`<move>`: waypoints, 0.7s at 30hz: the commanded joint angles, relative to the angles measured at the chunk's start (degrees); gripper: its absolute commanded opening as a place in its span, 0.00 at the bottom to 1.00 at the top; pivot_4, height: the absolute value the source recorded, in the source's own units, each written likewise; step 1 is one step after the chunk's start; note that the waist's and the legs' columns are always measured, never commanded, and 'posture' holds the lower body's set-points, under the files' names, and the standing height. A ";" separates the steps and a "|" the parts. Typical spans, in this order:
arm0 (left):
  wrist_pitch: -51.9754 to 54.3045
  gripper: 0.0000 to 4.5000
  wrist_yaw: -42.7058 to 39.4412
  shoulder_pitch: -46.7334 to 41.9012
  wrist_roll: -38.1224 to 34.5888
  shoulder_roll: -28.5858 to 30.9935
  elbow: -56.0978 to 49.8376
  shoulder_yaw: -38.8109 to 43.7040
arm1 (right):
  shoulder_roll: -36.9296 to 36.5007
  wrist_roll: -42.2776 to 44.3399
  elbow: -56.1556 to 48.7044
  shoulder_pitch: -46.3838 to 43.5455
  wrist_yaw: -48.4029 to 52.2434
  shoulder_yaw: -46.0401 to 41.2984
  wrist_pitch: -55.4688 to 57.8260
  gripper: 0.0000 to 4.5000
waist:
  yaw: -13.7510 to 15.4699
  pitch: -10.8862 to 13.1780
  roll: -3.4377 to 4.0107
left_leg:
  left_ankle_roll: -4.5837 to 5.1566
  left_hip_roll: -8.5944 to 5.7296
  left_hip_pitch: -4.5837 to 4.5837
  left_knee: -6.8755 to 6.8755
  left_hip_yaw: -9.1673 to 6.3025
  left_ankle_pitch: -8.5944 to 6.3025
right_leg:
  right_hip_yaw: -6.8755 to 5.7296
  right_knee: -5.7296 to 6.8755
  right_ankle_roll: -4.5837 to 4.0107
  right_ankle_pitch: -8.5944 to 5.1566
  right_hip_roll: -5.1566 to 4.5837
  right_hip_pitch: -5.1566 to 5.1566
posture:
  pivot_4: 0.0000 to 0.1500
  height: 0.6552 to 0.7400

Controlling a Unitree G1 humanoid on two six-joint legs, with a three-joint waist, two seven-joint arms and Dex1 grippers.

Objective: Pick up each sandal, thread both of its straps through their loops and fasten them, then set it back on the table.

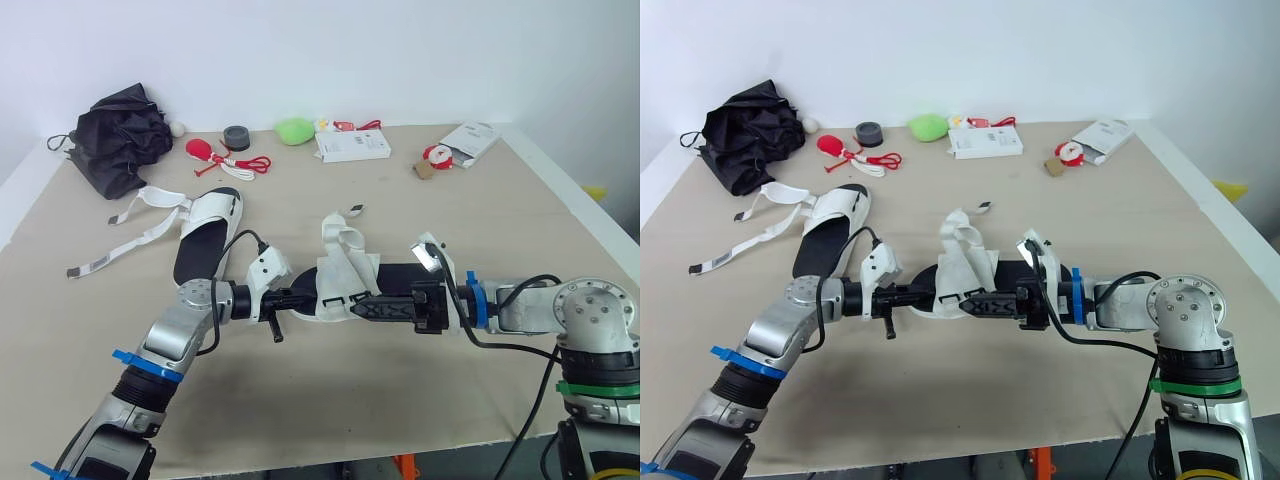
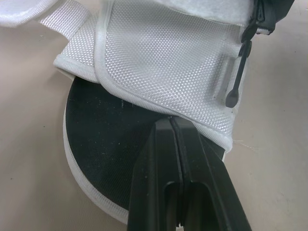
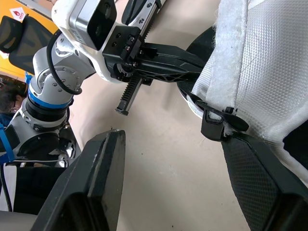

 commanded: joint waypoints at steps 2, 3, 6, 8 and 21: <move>1.19 0.00 -0.09 1.32 1.53 0.70 1.03 -1.78 | -0.11 -0.14 2.07 -1.61 -2.02 -1.79 -0.41 0.76 | 0.00 0.00 0.00 | 0.00 0.00 0.00 0.01 0.00 0.00 | 0.00 0.00 0.00 0.00 0.00 0.00 | 1.00 1.00; 1.21 0.00 -0.09 1.32 1.52 0.67 1.02 -1.80 | 0.17 -0.14 2.45 -1.97 -2.49 -1.74 -0.47 0.76 | 0.00 0.00 0.00 | 0.00 0.00 0.00 0.01 0.00 0.00 | 0.00 0.00 0.00 0.00 0.00 0.01 | 1.00 1.00; 1.21 0.00 -0.04 1.43 1.54 0.63 0.86 -1.86 | 0.75 -0.33 3.21 -2.42 -3.83 -1.50 -0.41 0.70 | -0.01 0.00 0.01 | 0.00 0.00 0.01 0.01 0.01 0.00 | 0.01 0.00 0.01 0.01 0.01 0.01 | 1.00 1.00; 1.23 0.00 0.07 1.45 1.57 0.51 0.87 -1.87 | 0.95 -0.72 3.68 -2.29 -4.66 -1.35 -0.10 0.52 | -0.01 0.00 0.01 | 0.03 0.01 0.01 0.02 0.01 0.02 | 0.01 0.00 0.02 0.02 0.01 0.01 | 1.00 1.00; 1.38 0.00 0.11 1.91 1.64 0.55 0.39 -2.00 | 1.96 2.10 2.18 -0.85 -6.51 -2.07 -0.27 0.01 | -0.01 -0.01 0.01 | 0.04 0.02 0.01 0.02 0.04 0.03 | 0.04 0.00 0.01 0.04 0.02 0.00 | 1.00 1.00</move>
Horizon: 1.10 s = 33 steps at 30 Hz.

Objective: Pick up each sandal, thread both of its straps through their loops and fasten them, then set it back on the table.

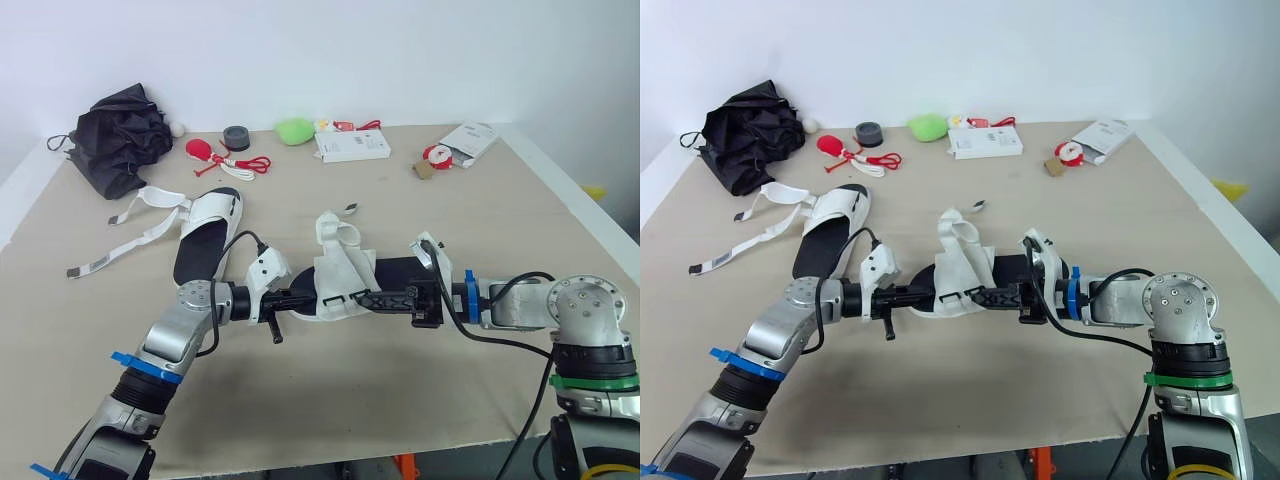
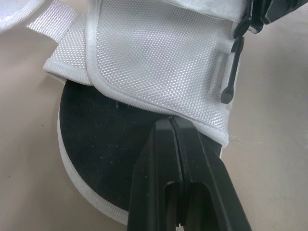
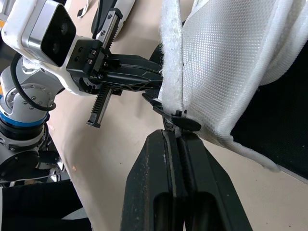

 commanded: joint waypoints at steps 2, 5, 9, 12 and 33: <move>1.32 0.00 0.12 1.35 1.56 0.55 0.94 -1.92 | 0.15 2.95 -2.81 0.98 0.25 -1.98 -0.60 0.01 | 0.00 0.00 0.00 | 0.00 0.00 0.00 0.00 0.00 0.00 | 0.00 0.00 0.01 0.00 0.00 0.00 | 1.00 1.00; 1.28 0.00 0.17 1.32 1.59 0.53 0.99 -1.89 | -1.16 4.47 -7.78 3.28 4.35 -1.83 -0.58 0.01 | -0.01 0.00 0.01 | 0.00 0.01 0.00 0.00 0.00 0.00 | 0.00 0.00 0.00 0.00 0.00 0.00 | 1.00 1.00; 1.52 0.00 0.30 1.18 1.46 0.55 0.95 -1.60 | -2.33 3.83 -15.27 8.78 6.82 1.65 0.33 0.01 | -0.12 -0.03 0.02 | 0.08 0.01 0.01 -0.05 -0.05 -0.06 | -0.05 0.00 -0.13 -0.09 0.01 0.03 | 1.00 1.00; 1.69 0.00 0.43 1.41 1.32 0.63 0.73 -1.59 | -2.20 2.09 -16.45 10.91 6.96 3.18 -0.92 0.01 | -0.32 -0.04 0.03 | 0.08 0.02 0.03 -0.05 -0.02 -0.06 | -0.02 0.01 -0.12 -0.10 0.03 0.02 | 1.00 1.00; 1.56 0.00 0.15 0.51 1.47 0.63 2.05 -1.51 | -6.36 0.01 -33.14 16.64 23.08 6.40 -7.79 0.01 | -0.46 -0.27 -0.07 | 0.07 0.36 0.38 -0.03 -0.56 -0.06 | -0.08 0.71 -0.63 -0.50 0.68 0.05 | 1.00 1.00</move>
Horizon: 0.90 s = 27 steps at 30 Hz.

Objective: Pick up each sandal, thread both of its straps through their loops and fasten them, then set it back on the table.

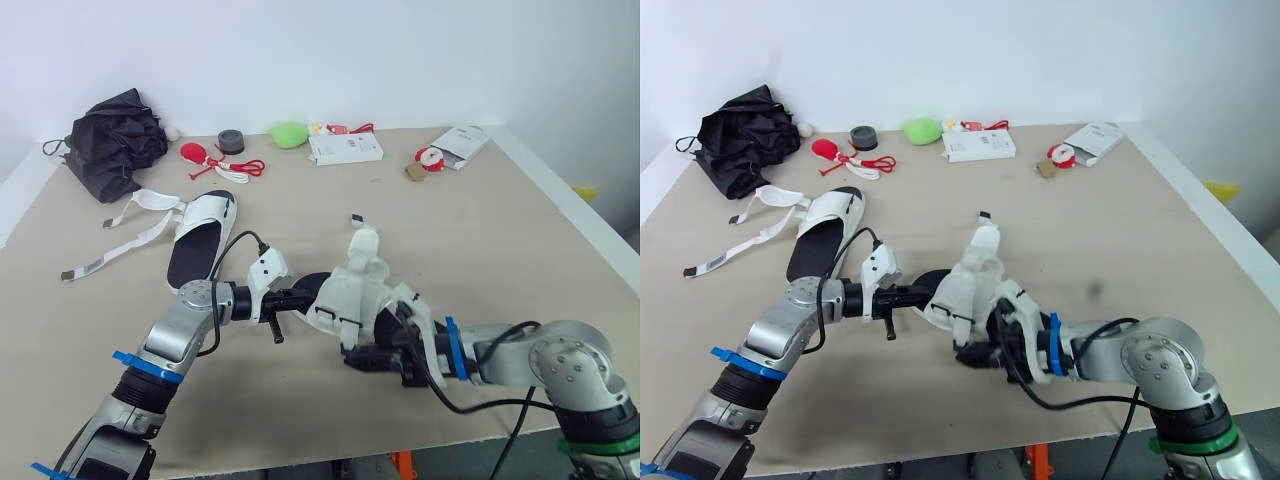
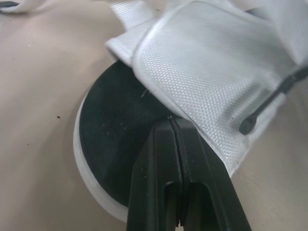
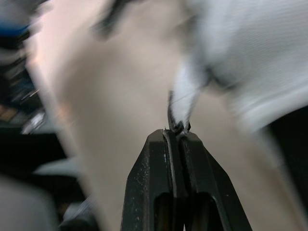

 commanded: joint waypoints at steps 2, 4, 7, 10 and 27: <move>1.23 0.00 0.06 0.83 1.38 0.66 1.92 -1.28 | -3.20 7.39 -8.02 1.68 10.79 -1.56 -2.02 0.01 | 0.17 0.02 0.03 | 0.00 0.00 -0.06 -0.03 -0.13 -0.01 | 0.01 0.11 -0.08 -0.18 0.11 -0.03 | 1.00 1.00; 1.30 0.00 0.12 0.75 1.25 0.59 1.92 -1.34 | -3.73 6.34 -8.26 1.88 12.46 -1.08 -3.37 0.01 | 0.30 0.02 0.03 | 0.00 0.00 -0.11 -0.03 -0.22 -0.01 | 0.00 0.11 -0.12 -0.23 0.16 -0.03 | 1.00 1.00; 1.25 0.00 0.18 0.77 1.19 0.61 1.93 -1.36 | -5.54 -1.70 -8.64 2.38 13.08 2.68 -5.99 0.01 | 0.32 0.04 0.04 | 0.00 -0.03 -0.14 -0.02 -0.27 -0.01 | 0.01 0.11 -0.11 -0.23 0.16 -0.03 | 1.00 1.00; 1.25 0.00 0.22 0.82 1.15 0.66 1.96 -1.33 | -6.81 -13.28 -6.30 2.54 10.06 9.41 -8.94 0.01 | 0.32 0.04 0.04 | 0.00 -0.04 -0.14 -0.01 -0.31 -0.01 | 0.01 0.12 -0.12 -0.24 0.17 -0.02 | 1.00 1.00; 1.22 0.00 -0.01 0.80 1.17 1.05 1.69 -1.60 | -9.49 -35.19 15.84 -12.73 22.04 14.78 -21.70 0.01 | 0.27 0.16 0.15 | -0.17 -0.12 0.00 0.61 -0.60 0.25 | 0.11 0.18 -0.31 0.00 0.28 0.11 | 1.00 1.00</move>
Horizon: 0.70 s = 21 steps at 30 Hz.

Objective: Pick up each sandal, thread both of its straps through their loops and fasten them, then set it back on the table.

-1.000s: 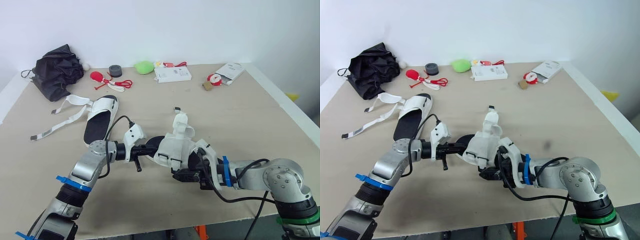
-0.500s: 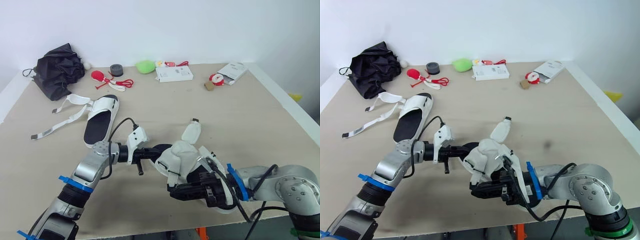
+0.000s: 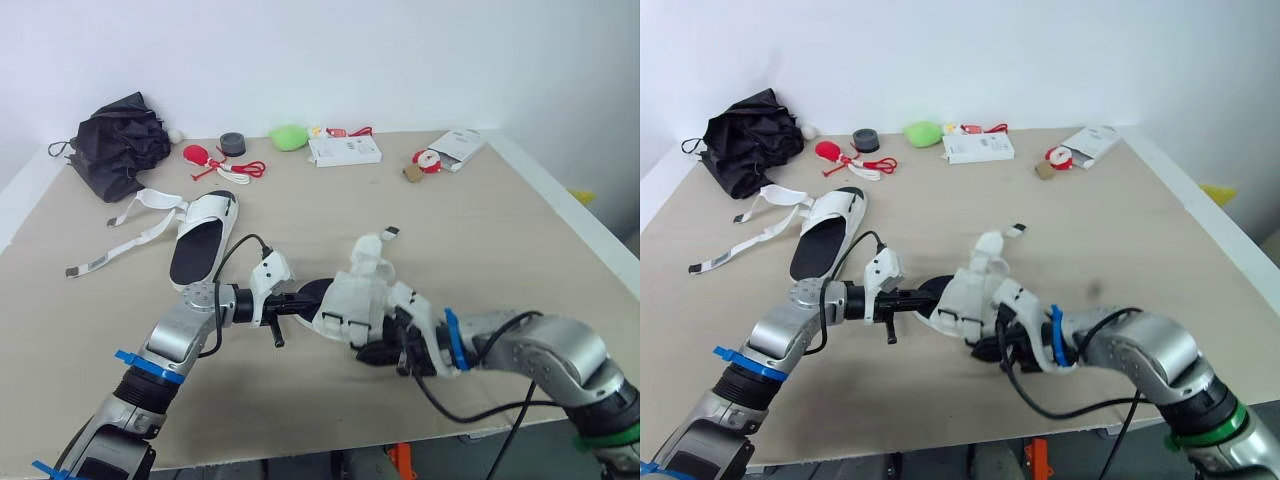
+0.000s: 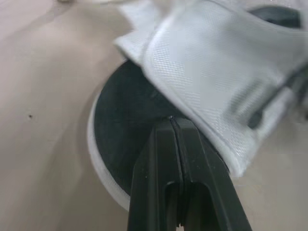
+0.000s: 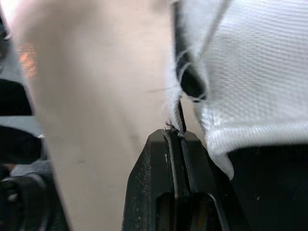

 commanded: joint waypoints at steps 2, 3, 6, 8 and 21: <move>1.15 0.00 0.49 1.09 1.25 0.88 0.94 -0.39 | 0.23 -1.84 4.24 -4.75 6.96 -0.53 -1.20 0.01 | 0.00 0.01 0.00 | 0.00 -0.01 -0.03 0.02 0.00 0.00 | 0.03 0.00 0.02 0.04 0.01 -0.01 | 1.00 1.00; 1.20 0.00 0.56 1.18 1.23 0.88 0.80 -0.37 | 0.21 -1.18 3.85 -4.68 8.07 -0.98 -0.98 0.01 | 0.00 0.01 0.00 | 0.00 -0.01 -0.05 0.02 0.01 0.00 | 0.05 0.00 0.01 0.13 0.02 -0.03 | 1.00 1.00; 1.41 0.00 0.79 1.41 1.17 0.89 0.53 -0.23 | -0.72 1.29 1.63 -3.15 11.78 -2.79 -0.69 0.01 | 0.02 0.02 0.02 | 0.00 -0.01 -0.15 -0.04 -0.04 -0.01 | 0.06 0.01 -0.04 0.17 0.10 -0.09 | 1.00 1.00; 1.53 0.00 0.95 1.66 1.09 0.89 0.40 -0.08 | -2.43 4.47 -1.86 -0.45 16.24 -5.13 -0.85 0.01 | 0.16 0.04 0.04 | 0.01 -0.01 -0.19 -0.06 -0.05 -0.03 | 0.07 0.01 -0.07 0.14 0.12 -0.11 | 1.00 1.00; 2.18 0.00 1.18 2.02 0.85 0.86 0.09 -0.08 | -7.46 3.90 -12.83 8.86 24.32 -6.37 -4.67 0.01 | 0.18 0.07 0.08 | -0.01 -0.01 -0.23 -0.06 -0.06 -0.14 | 0.06 0.00 -0.04 0.03 0.13 -0.16 | 1.00 1.00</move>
